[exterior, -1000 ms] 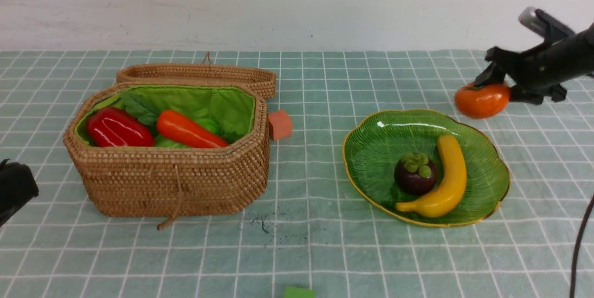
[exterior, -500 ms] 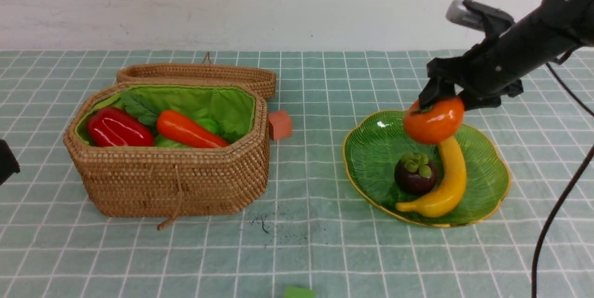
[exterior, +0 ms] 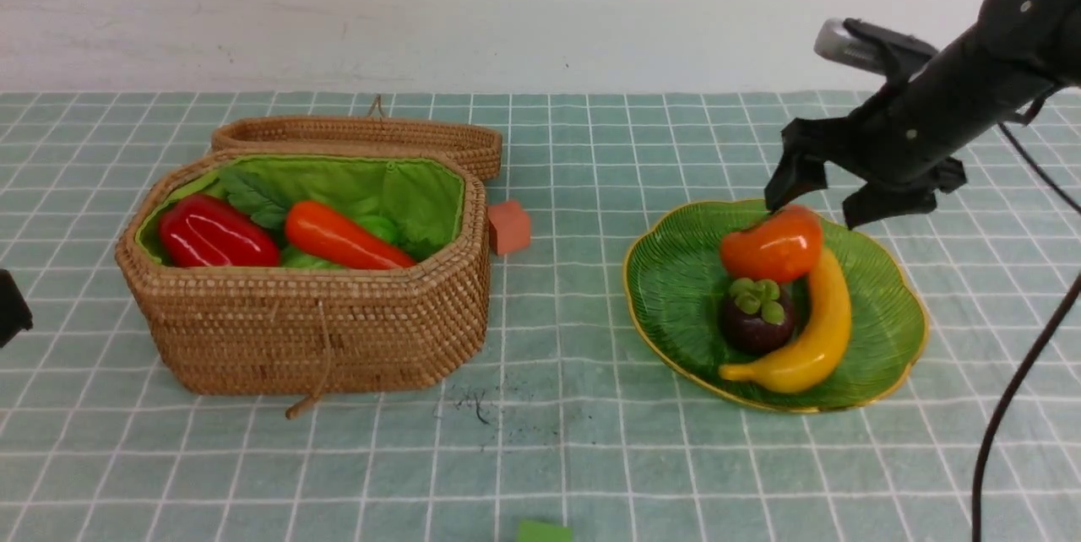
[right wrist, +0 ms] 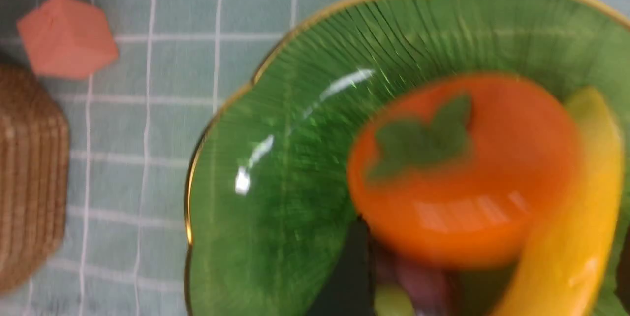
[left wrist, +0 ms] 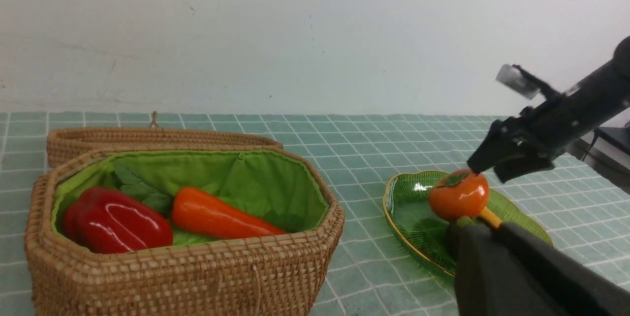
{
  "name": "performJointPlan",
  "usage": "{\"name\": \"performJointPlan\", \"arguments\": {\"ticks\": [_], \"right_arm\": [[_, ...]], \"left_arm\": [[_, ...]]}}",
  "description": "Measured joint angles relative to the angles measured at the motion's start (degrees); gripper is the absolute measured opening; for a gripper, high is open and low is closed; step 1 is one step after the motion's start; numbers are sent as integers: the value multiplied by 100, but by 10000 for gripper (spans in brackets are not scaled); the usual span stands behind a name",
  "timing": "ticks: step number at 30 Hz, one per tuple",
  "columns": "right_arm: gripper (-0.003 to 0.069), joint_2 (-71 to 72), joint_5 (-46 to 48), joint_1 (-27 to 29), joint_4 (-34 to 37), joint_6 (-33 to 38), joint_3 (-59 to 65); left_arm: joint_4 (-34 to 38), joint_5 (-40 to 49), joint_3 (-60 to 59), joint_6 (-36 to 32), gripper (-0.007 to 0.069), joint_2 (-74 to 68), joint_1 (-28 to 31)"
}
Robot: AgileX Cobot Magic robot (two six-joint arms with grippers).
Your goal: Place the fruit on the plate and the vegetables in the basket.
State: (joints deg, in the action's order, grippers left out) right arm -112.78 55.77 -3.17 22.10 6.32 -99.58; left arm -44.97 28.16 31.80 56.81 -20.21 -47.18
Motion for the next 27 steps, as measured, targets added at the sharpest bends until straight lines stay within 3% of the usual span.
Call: {"name": "performJointPlan", "arguments": {"ticks": [1, 2, 3, 5, 8, 13, 18, 20, 27], "right_arm": [[639, 83, 42, 11, -99, 0, 0], [573, 510, 424, 25, -354, -26, 7], [563, 561, 465, 24, -385, -26, 15], [389, 1378, 931, 24, -670, -26, 325], [207, 2305, 1145, 24, -807, -31, 1018], [1, 4030, 1172, 24, -830, -149, 2486], [-13, 5769, 1153, 24, -935, -420, 3844], [-5, 7088, 1134, 24, -1048, -561, 4650], [0, 9567, 973, 24, -1409, -874, 5819]], "left_arm": [[0, 9, 0, 0, -10, 0, 0], [0, 37, 0, 0, -12, 0, 0], [0, 42, 0, 0, -13, 0, 0], [0, 20, -79, 0, -13, 65, 0], [6, -204, -461, 0, -13, 364, 0], [20, -756, -1194, 4, -13, 926, 0], [9, -982, -1454, 4, -13, 1131, 0], [3, -948, -1475, 4, -13, 1131, 0], [3, -877, -1475, 4, -13, 1131, 0]]}}
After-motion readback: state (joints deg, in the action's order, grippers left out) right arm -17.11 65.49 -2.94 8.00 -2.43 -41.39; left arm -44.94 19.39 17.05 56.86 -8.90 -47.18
